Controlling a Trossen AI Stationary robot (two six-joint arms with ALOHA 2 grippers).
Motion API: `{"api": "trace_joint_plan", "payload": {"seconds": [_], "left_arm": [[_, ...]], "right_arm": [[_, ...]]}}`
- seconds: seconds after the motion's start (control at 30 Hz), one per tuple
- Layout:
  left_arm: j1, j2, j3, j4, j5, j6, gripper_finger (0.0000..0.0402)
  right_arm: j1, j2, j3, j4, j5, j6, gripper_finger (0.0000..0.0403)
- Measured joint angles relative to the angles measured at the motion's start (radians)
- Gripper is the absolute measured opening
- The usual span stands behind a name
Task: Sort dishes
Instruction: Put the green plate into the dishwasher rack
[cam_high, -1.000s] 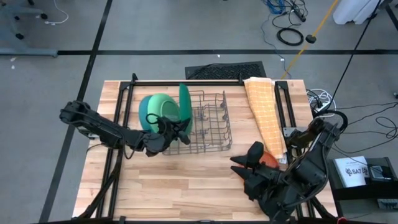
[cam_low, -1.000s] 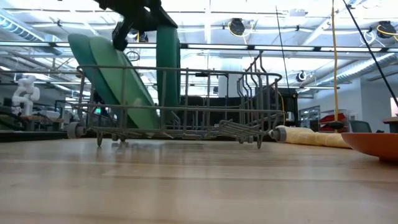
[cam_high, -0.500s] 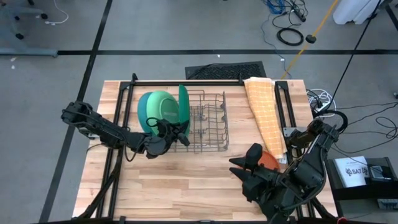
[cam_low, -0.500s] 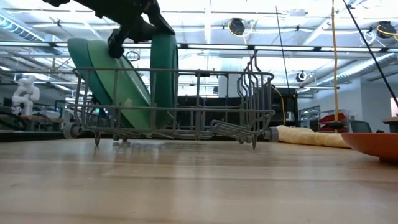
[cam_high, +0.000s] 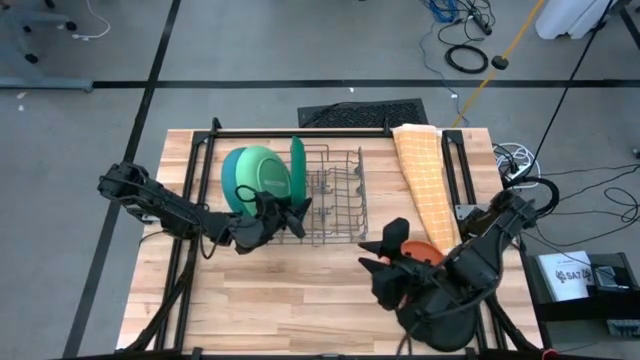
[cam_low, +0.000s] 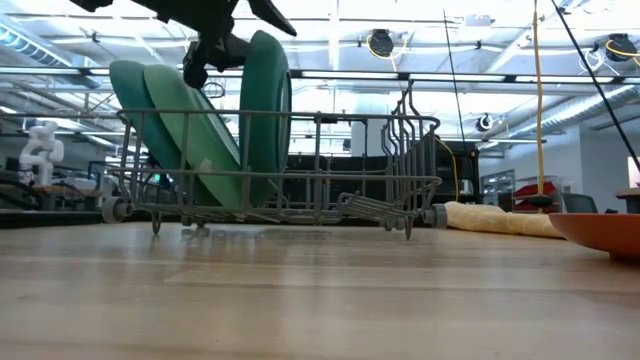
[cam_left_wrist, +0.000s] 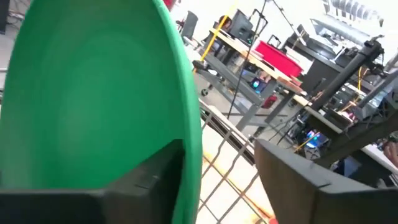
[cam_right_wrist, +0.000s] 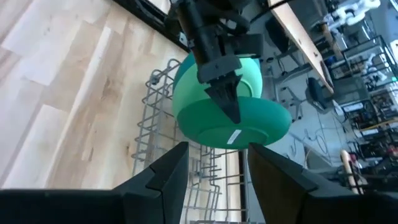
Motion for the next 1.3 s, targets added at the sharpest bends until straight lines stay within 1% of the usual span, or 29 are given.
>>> {"api": "trace_joint_plan", "payload": {"seconds": [0.13,0.2,0.27,0.4,0.6,0.8,0.97,1.13,1.3], "left_arm": [[-0.014,0.0,0.0,0.002,0.001,0.0,0.0265],[-0.021,0.0,0.0,0.002,0.005,0.0,0.0284],[-0.028,0.0,0.0,0.002,0.008,0.001,0.0294],[-0.049,-0.007,0.0,0.004,0.007,0.026,0.0298],[-0.1,-0.06,0.0,0.001,-0.055,0.158,0.0299],[-0.155,-0.117,0.001,-0.013,-0.156,0.268,0.0299],[-0.215,-0.174,0.001,-0.015,-0.234,0.378,0.0299],[-0.285,-0.235,0.002,-0.027,-0.338,0.471,0.0299],[-0.357,-0.277,0.002,-0.025,-0.446,0.555,0.0299]], "right_arm": [[-0.046,0.031,0.0,0.001,0.0,0.0,0.0157],[-0.08,0.056,0.0,0.001,-0.001,-0.002,0.0157],[-0.117,0.082,0.0,0.001,-0.001,-0.006,0.0157],[-0.186,0.125,0.0,0.018,-0.013,-0.01,0.0157],[-0.275,0.149,0.0,0.11,-0.104,-0.044,0.0157],[-0.324,0.149,0.0,0.236,-0.135,-0.105,0.0157],[-0.365,0.151,0.0,0.293,-0.206,-0.125,0.0157],[-0.404,0.151,0.0,0.344,-0.218,-0.136,0.0157],[-0.45,0.151,0.0,0.416,-0.316,-0.179,0.0157]]}}
